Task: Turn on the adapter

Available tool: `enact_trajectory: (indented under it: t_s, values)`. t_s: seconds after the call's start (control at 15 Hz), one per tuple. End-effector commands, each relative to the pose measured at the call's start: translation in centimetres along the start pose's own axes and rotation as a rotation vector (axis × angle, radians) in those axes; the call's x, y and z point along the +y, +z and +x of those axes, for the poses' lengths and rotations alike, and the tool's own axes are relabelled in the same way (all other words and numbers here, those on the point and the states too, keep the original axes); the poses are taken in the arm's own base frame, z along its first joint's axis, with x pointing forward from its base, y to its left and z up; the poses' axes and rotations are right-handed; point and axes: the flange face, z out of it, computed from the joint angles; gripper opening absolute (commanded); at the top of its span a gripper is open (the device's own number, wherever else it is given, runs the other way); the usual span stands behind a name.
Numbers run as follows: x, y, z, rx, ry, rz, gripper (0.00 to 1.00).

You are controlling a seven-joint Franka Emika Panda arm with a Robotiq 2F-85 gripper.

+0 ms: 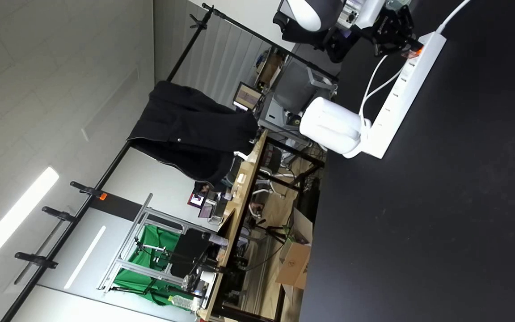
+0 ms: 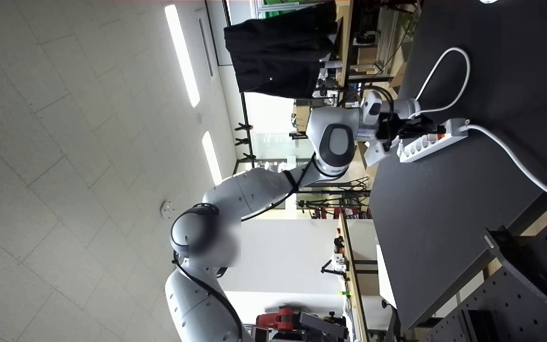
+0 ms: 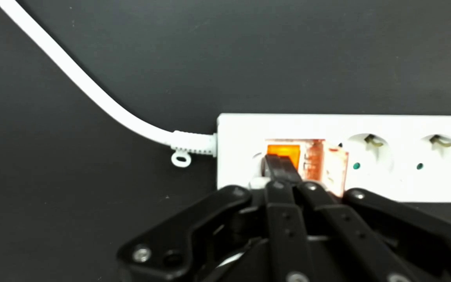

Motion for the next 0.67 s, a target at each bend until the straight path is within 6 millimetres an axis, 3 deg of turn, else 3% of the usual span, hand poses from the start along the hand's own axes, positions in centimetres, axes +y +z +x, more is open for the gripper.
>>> enact_trajectory:
  t_s: [0.0, 0.27, 0.6]
  values:
    - [0.2, 2.9, -0.4, -0.004, 0.017, -0.02, 0.0]
    - [-1.6, -2.2, -2.0, -0.018, -0.051, 0.032, 0.0]
    - [-3.8, -7.6, -6.8, 0.024, -0.155, 0.042, 0.0]
